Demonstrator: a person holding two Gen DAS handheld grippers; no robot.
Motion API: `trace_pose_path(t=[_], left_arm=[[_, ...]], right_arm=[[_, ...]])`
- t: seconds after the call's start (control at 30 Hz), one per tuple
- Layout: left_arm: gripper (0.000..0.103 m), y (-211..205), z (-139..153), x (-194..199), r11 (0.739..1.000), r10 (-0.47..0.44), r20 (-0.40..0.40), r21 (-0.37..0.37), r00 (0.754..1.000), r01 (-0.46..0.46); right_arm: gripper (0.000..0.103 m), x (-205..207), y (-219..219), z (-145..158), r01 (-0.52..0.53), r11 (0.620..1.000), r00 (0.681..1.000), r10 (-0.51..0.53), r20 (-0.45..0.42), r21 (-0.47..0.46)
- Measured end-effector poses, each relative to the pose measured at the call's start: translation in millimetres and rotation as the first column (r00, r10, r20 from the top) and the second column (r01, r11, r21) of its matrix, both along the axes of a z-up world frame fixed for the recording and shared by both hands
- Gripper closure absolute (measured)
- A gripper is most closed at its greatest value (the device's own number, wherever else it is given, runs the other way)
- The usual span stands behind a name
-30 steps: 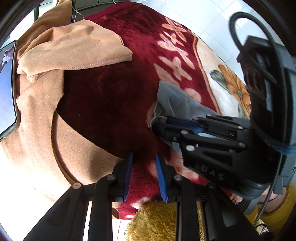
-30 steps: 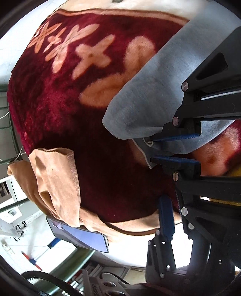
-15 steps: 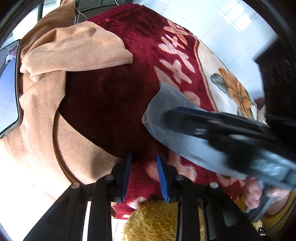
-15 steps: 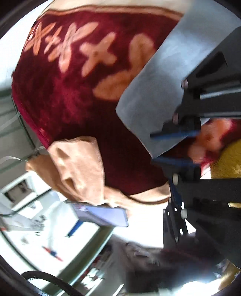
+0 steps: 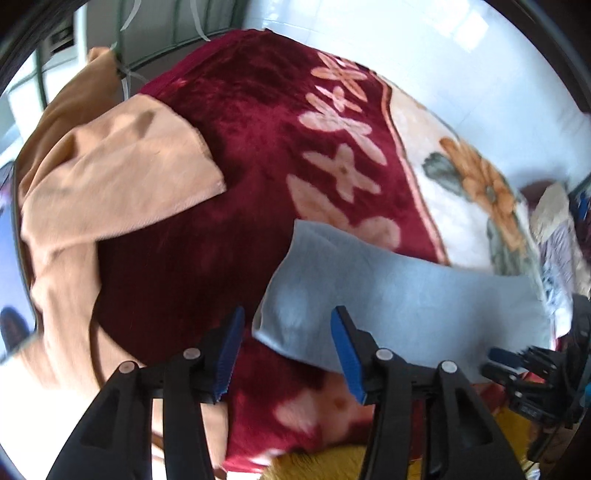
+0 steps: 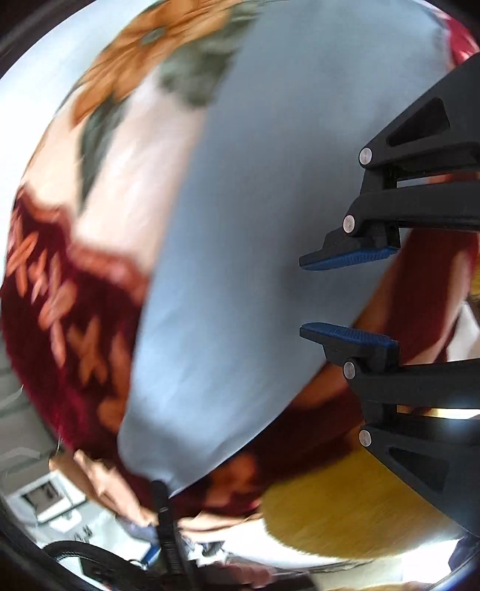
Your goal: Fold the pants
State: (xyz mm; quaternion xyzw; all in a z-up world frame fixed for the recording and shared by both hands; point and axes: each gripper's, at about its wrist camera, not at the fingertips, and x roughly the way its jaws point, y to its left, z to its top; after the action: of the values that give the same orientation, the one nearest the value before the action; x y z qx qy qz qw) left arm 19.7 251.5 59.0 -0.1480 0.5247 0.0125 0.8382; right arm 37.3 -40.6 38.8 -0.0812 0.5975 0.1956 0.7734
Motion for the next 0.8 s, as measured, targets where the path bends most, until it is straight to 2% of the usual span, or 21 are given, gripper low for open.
trace_pose_path(t=[0.13,0.37,0.47,0.53,0.6,0.8], left_arm=[[0.048,-7,-11,18,0.998,-0.067,-0.027,-0.016,0.997,0.067],[0.048,-26,-26,34,0.995,-0.077,-0.059,0.063,0.995,0.081],[0.061,-32,-27,35,0.993,-0.074,-0.065,0.087,0.995,0.080],[0.076,-33,-27,35,0.994,-0.078,-0.066,0.072,0.995,0.082],[0.085,-34,-26,34,0.997,-0.067,-0.063,0.044,0.996,0.070],[0.091,-36,-12,23,1.000,0.005,-0.022,0.000,1.000,-0.005]], right_arm=[[0.073,-12,-33,-3,0.059,0.998,0.998,-0.059,-0.002,-0.001],[0.065,-9,-43,-14,0.087,0.996,0.996,-0.087,0.000,0.017],[0.061,-10,-47,-14,0.090,0.995,0.996,-0.090,0.004,0.036],[0.061,-14,-48,-11,0.089,0.995,0.996,-0.089,0.009,0.046],[0.061,-15,-52,-10,0.095,0.993,0.995,-0.095,0.004,0.065],[0.061,-17,-63,1,0.138,0.983,0.990,-0.138,-0.010,0.118]])
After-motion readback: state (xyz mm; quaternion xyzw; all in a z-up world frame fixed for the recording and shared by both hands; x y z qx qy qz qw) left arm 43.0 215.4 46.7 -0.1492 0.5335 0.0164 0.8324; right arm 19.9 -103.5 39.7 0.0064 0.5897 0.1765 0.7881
